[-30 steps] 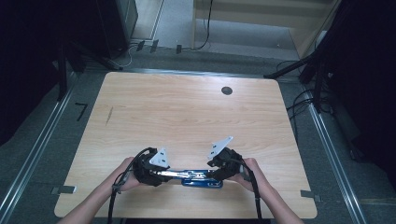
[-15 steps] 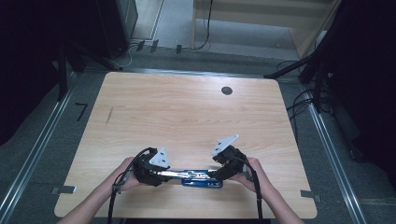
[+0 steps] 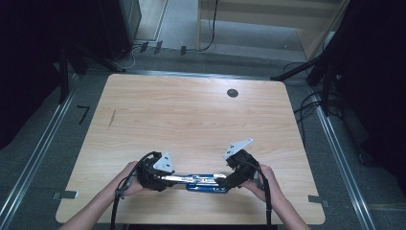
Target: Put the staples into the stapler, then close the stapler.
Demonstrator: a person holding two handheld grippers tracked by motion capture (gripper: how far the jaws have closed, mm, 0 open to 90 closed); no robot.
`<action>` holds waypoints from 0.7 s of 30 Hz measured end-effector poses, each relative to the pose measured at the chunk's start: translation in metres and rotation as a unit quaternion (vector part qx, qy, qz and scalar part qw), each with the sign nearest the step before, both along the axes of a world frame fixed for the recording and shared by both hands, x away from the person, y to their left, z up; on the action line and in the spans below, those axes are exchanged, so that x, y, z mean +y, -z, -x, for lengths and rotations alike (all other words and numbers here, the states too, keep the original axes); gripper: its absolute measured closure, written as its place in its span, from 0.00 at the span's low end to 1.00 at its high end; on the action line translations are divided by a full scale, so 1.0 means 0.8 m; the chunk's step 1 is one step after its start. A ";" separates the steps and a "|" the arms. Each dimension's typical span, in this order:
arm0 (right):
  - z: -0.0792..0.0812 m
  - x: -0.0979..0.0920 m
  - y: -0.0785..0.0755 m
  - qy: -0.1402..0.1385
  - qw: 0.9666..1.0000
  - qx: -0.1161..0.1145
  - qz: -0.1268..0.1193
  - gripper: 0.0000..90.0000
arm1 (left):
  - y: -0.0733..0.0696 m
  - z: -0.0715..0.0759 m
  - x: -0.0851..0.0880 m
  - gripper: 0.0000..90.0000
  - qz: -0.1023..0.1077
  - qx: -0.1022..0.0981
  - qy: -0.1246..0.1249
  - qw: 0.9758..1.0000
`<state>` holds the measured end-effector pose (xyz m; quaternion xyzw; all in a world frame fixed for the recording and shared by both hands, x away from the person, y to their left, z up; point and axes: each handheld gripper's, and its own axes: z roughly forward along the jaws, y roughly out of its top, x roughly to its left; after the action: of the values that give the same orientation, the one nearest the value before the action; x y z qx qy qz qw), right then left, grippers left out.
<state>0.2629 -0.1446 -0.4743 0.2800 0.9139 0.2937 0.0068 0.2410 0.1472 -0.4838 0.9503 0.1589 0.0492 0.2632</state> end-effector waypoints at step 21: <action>0.009 0.002 0.006 -0.001 1.000 -0.009 0.015 0.34 | 0.002 -0.001 -0.002 0.60 -0.013 0.002 -0.001 1.000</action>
<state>0.2561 -0.1430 -0.4789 0.2766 0.9183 0.2827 0.0190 0.2419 0.1460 -0.4852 0.9535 0.1595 0.0499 0.2509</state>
